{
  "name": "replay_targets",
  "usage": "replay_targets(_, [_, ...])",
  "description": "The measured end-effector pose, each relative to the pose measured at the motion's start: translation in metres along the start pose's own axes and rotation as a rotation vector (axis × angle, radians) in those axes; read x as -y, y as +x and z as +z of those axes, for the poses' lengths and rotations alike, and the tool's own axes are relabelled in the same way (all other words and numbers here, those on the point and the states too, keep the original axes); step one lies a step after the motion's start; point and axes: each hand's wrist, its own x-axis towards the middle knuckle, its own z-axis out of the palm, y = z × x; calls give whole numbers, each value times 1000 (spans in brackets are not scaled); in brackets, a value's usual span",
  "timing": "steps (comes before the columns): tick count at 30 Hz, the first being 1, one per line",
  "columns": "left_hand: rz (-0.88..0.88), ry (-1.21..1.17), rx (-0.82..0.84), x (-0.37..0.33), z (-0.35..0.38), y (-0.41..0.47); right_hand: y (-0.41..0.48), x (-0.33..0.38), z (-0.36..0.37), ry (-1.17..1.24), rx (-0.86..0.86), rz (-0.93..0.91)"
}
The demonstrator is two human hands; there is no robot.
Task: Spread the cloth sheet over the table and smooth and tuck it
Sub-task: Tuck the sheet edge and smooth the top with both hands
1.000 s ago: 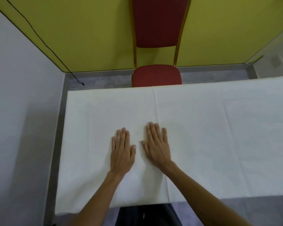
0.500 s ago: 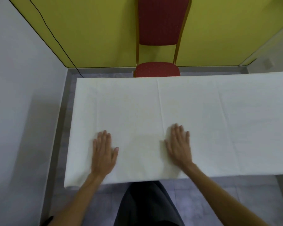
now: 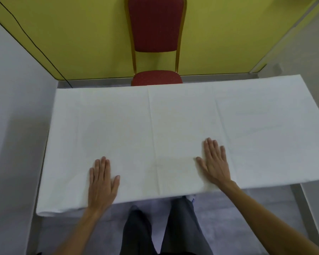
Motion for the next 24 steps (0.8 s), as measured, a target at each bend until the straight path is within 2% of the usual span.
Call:
replay_targets(3, [-9, -52, 0, -45, 3, 1, -5, -18, -5, 69, -8, 10])
replay_targets(6, [90, -101, 52, -132, 23, 9, -16, -5, 2, 89, -23, -197])
replay_targets(9, [115, -89, 76, -206, 46, 22, -17, -22, 2, 96, -58, -255])
replay_targets(14, [4, -28, 90, -272, 64, 37, -5, -121, -8, 68, -55, -205])
replay_targets(18, [46, -14, 94, -311, 74, 42, 0, -192, -17, 69, -49, -128])
replay_targets(22, [1, -22, 96, -348, 81, 49, 7, -249, -23, 37, -40, -23])
replay_targets(24, [62, -25, 108, -359, 83, 52, 11, -274, -28, 54, -28, 51])
